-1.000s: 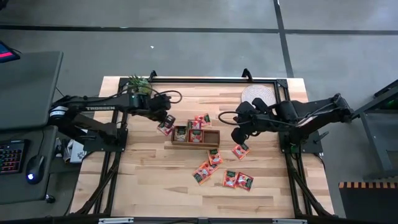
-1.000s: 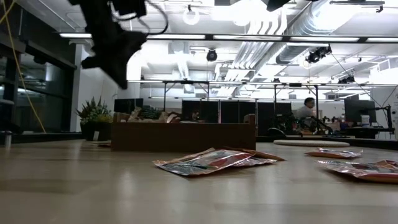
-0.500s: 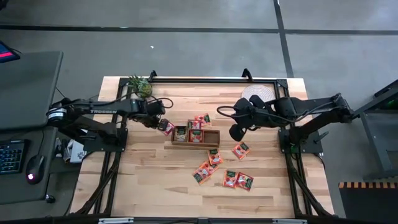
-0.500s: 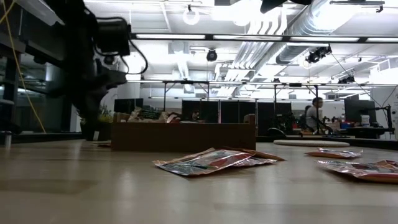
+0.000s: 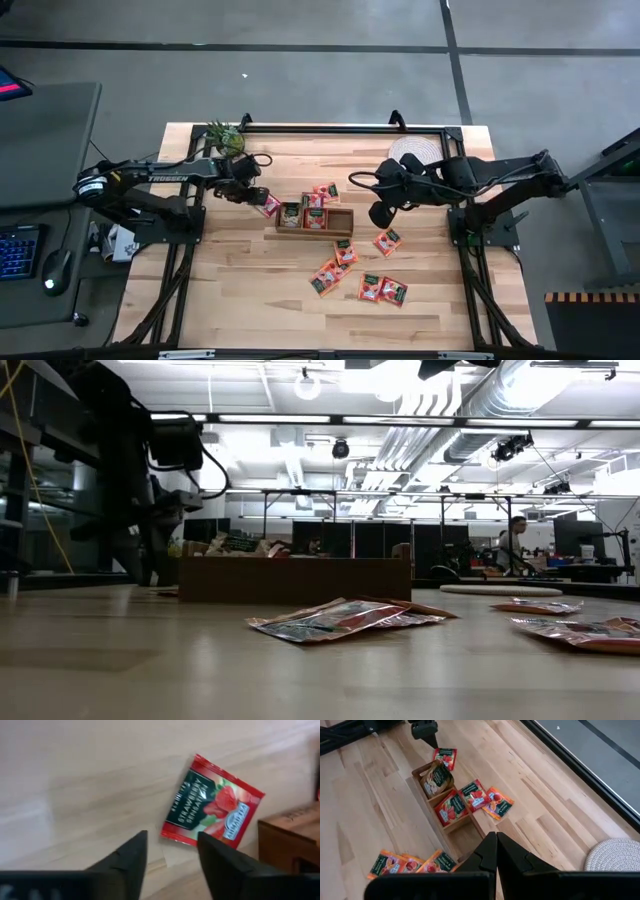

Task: Pick & Place Tea
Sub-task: Put the red tea bag into the middle section of the brown wooden organizer

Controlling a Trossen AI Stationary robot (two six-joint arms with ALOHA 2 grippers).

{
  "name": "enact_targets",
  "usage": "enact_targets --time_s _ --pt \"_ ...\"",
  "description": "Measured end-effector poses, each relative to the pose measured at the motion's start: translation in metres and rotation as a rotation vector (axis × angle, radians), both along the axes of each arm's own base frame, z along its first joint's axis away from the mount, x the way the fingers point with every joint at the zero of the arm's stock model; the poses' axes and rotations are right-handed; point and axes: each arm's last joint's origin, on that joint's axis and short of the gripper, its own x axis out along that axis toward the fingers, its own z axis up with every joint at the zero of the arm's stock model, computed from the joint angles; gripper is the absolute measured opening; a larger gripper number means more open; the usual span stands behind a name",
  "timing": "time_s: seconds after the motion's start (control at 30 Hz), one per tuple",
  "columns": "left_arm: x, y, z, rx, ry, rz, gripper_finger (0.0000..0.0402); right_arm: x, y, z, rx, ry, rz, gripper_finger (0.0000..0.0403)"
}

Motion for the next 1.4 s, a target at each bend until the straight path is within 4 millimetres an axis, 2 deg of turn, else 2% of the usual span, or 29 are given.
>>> enact_targets --time_s 0.13,0.27,0.7,0.9,1.4 --pt "-0.002 0.005 0.000 -0.017 -0.008 0.026 0.0228 0.000 0.000 0.000 0.000 0.000 0.000 0.0000" --pt "-0.006 0.008 -0.005 -0.028 -0.018 0.047 0.0247 0.000 0.000 0.000 0.000 0.000 0.000 0.0000" --pt "-0.032 0.019 -0.039 -0.176 -0.202 0.099 0.0248 0.000 0.000 0.000 0.001 -0.002 0.001 0.0000" --pt "-0.039 0.025 -0.042 -0.207 -0.233 0.101 0.0248 0.001 0.000 0.001 0.003 -0.013 0.000 0.0000" --pt "-0.039 0.023 -0.043 -0.236 -0.238 0.079 0.0248 0.003 0.000 0.002 0.007 -0.039 -0.003 0.0000"
